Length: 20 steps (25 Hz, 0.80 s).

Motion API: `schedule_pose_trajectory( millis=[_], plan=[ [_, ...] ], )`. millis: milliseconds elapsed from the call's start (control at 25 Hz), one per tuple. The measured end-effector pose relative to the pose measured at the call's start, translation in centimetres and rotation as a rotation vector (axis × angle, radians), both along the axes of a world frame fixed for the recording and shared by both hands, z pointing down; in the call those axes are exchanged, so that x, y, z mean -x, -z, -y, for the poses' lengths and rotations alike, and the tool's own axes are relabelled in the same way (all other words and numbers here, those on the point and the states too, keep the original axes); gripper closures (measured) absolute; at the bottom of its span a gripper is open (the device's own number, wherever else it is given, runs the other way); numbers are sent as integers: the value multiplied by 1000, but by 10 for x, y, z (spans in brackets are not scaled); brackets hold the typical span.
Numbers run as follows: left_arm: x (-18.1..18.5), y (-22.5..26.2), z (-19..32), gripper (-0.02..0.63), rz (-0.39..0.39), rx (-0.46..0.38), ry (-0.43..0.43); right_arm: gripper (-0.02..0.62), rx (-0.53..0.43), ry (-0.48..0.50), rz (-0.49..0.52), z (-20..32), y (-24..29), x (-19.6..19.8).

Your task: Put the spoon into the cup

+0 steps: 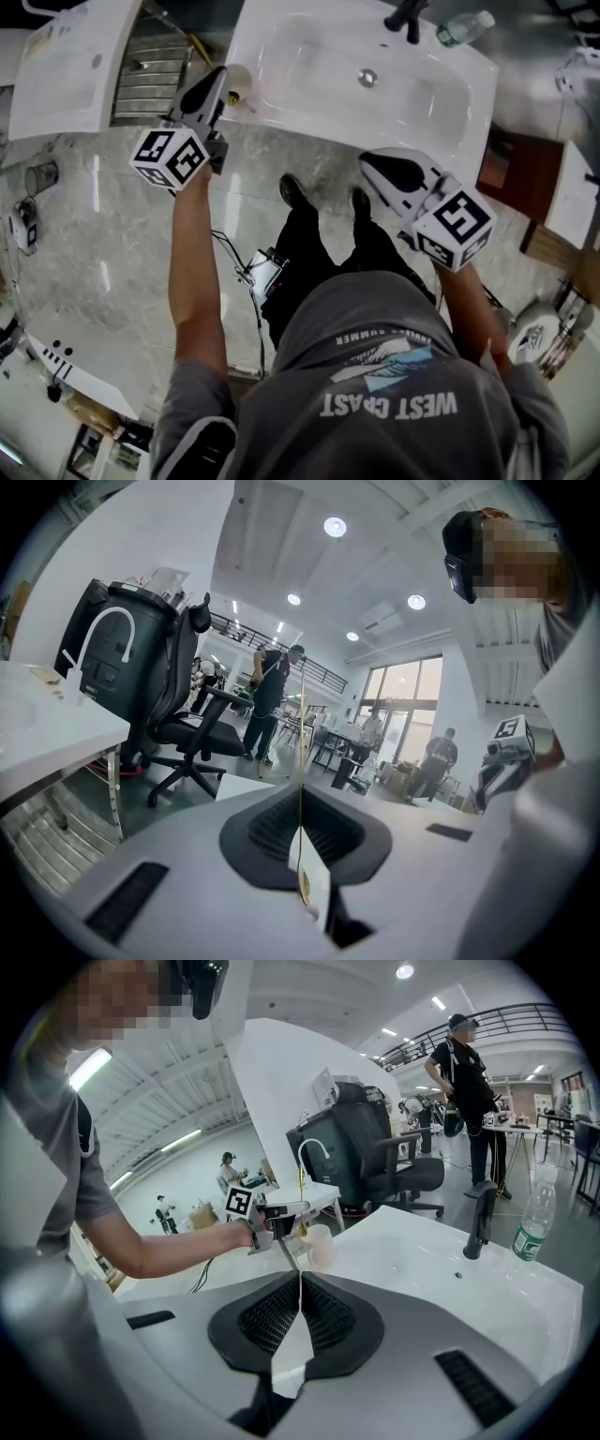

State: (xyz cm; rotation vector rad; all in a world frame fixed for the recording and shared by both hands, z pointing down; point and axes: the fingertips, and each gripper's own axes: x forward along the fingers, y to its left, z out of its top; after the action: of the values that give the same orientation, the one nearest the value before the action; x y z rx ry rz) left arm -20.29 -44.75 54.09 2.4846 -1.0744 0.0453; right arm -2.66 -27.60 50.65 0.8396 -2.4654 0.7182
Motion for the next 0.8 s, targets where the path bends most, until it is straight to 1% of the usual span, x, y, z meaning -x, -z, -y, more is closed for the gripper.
schedule_pose_trajectory(
  millis=[440, 800],
  plan=[
    [5, -19, 9, 601, 20, 0, 17, 563, 26, -1, -8, -1, -10, 4],
    [7, -29, 15, 603, 19, -3, 35, 563, 45, -1, -8, -3, -21, 6]
  ],
)
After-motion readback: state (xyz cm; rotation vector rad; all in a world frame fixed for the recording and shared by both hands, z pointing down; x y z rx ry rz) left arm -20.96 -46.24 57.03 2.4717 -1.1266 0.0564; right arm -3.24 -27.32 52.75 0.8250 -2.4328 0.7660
